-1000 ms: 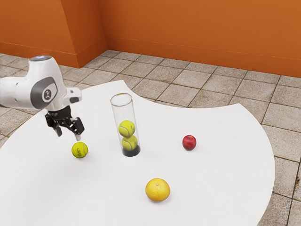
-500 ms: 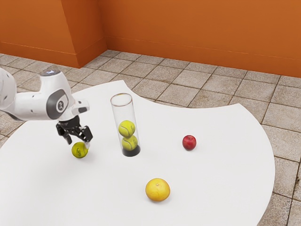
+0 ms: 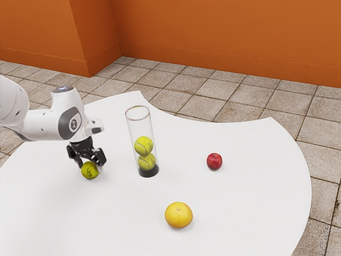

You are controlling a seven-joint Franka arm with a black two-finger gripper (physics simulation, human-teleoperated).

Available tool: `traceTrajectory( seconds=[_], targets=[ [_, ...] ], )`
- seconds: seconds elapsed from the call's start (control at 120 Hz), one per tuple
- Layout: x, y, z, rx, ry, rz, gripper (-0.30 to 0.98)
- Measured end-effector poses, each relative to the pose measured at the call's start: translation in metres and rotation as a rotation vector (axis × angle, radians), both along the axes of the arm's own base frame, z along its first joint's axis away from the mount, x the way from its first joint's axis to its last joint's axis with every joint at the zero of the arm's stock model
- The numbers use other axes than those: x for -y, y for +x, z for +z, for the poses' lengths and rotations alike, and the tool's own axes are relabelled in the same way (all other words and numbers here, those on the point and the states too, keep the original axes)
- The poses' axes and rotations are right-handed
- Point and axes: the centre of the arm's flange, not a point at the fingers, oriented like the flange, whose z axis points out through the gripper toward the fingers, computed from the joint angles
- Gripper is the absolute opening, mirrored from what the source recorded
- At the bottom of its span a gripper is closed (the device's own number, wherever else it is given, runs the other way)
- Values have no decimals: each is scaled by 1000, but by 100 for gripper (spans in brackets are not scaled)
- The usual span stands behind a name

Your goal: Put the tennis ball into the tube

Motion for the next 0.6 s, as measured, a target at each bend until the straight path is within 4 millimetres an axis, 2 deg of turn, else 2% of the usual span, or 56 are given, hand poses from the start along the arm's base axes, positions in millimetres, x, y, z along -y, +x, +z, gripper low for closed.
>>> traceTrajectory(
  seconds=[0.308,0.6],
  targets=[
    [-2,-1,-11,-21,-7,-4,67],
    [-2,3,-6,-29,-12,-11,50]
  ],
)
